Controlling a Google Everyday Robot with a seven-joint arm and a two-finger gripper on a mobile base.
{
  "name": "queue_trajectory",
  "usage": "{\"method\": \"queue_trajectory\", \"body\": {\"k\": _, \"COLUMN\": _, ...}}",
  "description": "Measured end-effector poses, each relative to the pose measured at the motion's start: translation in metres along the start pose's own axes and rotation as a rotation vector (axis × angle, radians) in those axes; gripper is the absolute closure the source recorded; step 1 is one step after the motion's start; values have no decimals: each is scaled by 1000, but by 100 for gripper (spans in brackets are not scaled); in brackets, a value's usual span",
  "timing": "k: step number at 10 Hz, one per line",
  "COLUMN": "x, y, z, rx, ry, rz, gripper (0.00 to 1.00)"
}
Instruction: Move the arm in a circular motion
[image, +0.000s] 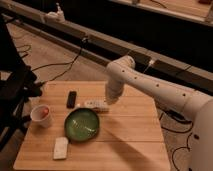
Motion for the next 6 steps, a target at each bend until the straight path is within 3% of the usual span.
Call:
{"method": "queue_trajectory", "body": {"k": 3, "x": 10, "y": 55, "z": 1, "rx": -39, "ry": -53, "rz": 38, "gripper": 100}}
{"method": "queue_trajectory", "body": {"k": 5, "x": 44, "y": 93, "z": -3, "rx": -70, "ry": -61, "rz": 113, "gripper": 100}}
{"method": "queue_trajectory", "body": {"k": 6, "x": 69, "y": 104, "z": -8, "rx": -75, "ry": -45, "rz": 160, "gripper": 100}}
